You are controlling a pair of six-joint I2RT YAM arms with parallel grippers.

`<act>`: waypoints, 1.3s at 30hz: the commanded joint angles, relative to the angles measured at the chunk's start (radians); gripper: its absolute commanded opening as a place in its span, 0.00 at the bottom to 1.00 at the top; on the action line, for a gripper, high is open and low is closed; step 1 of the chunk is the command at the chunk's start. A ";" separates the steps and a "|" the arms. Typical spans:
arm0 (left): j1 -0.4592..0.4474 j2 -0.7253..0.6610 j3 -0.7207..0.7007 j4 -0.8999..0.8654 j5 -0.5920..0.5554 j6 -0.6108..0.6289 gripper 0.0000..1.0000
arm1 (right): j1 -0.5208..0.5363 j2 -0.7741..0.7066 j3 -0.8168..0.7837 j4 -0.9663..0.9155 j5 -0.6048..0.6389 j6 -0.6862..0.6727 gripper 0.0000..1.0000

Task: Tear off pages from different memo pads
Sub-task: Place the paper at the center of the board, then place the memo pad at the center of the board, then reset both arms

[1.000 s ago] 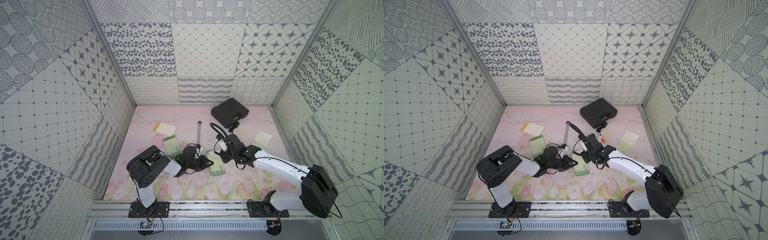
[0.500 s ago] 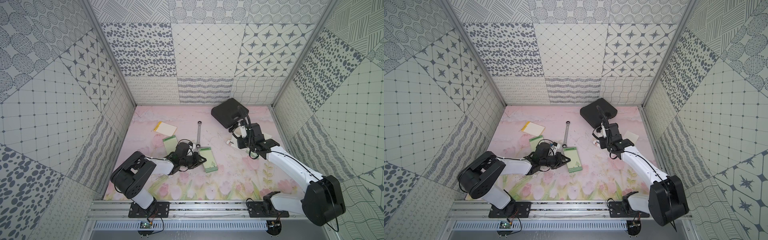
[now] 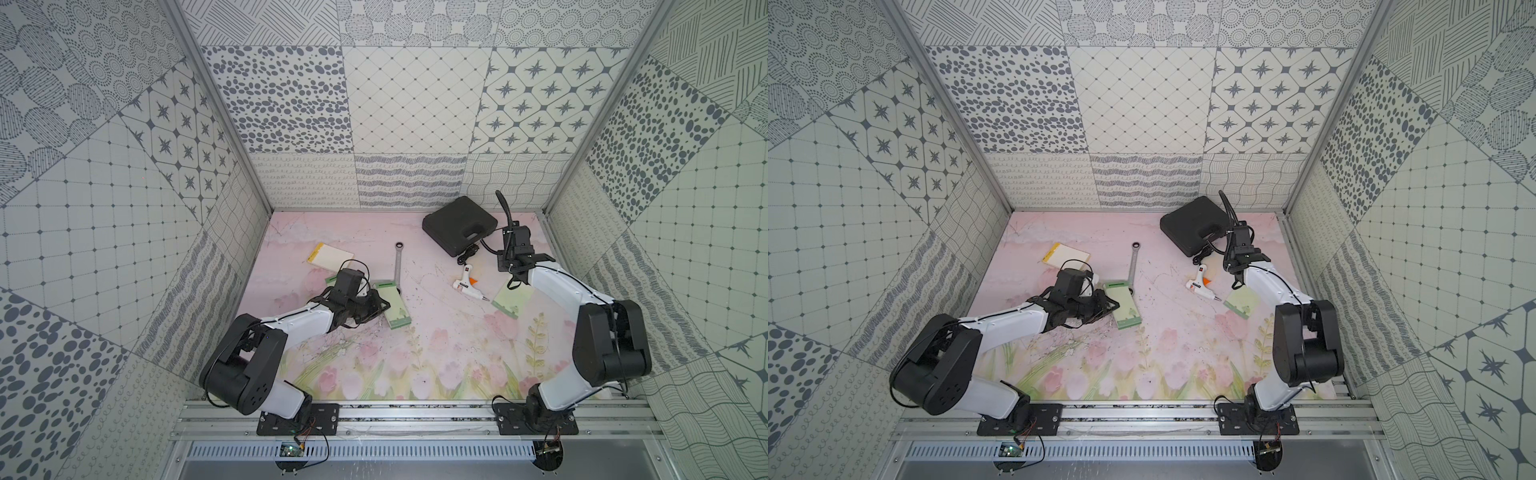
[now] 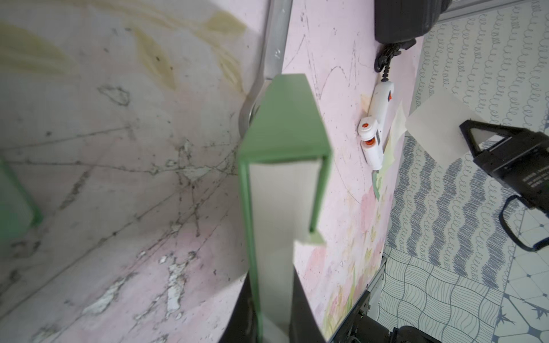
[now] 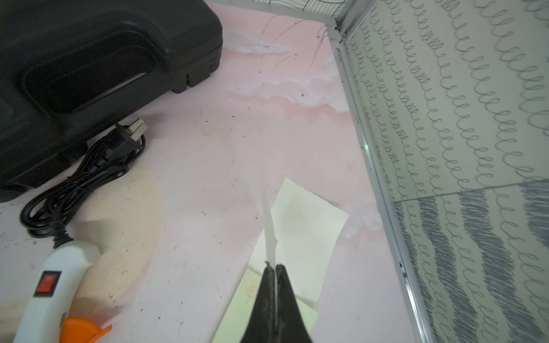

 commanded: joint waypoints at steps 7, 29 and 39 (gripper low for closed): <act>0.011 0.080 0.088 -0.153 -0.139 0.149 0.01 | -0.018 0.225 0.191 0.037 -0.296 -0.033 0.44; 0.011 -0.254 0.143 -0.285 -0.578 0.372 1.00 | -0.018 -0.397 -0.350 0.264 -0.585 0.149 0.99; 0.036 -0.563 -0.177 0.020 -0.900 0.695 1.00 | -0.052 -0.415 -0.504 0.511 -0.576 0.136 0.99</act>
